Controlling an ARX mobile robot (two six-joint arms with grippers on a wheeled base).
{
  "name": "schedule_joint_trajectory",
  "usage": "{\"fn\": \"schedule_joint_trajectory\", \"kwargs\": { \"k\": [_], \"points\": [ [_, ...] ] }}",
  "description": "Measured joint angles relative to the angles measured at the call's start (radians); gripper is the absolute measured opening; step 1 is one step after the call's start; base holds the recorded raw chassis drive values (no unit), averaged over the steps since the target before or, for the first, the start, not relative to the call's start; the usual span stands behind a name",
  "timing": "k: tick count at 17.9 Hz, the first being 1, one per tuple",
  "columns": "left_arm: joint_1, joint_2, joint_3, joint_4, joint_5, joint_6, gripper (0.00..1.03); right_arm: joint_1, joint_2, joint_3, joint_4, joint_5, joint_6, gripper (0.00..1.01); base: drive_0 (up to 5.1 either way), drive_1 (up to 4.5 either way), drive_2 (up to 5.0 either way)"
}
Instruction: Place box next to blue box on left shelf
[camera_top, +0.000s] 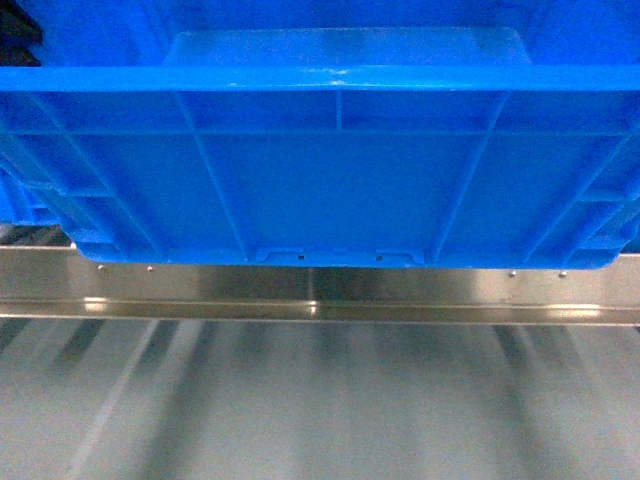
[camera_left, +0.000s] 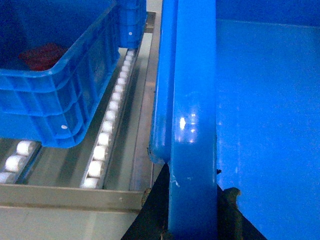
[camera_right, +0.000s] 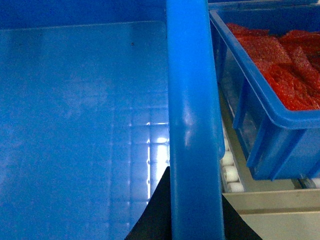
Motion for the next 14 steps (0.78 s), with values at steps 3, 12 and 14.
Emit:
{"fn": "schedule_joint_trajectory", "kwargs": {
  "k": [3,12,14],
  "points": [
    [0.0,0.0,0.0,-0.003,0.0,0.001,0.08,0.0,0.0,0.0,-0.005,0.0,0.001,0.07,0.0,4.35,-4.3],
    [0.0,0.0,0.0,-0.003,0.0,0.0,0.08,0.0,0.0,0.0,-0.003,0.0,0.0,0.07,0.0,4.33,-4.3],
    [0.0,0.001,0.0,0.01,0.002,0.0,0.08,0.0,0.0,0.0,0.007,0.0,0.0,0.07,0.0,0.0,0.0]
  ]
}}
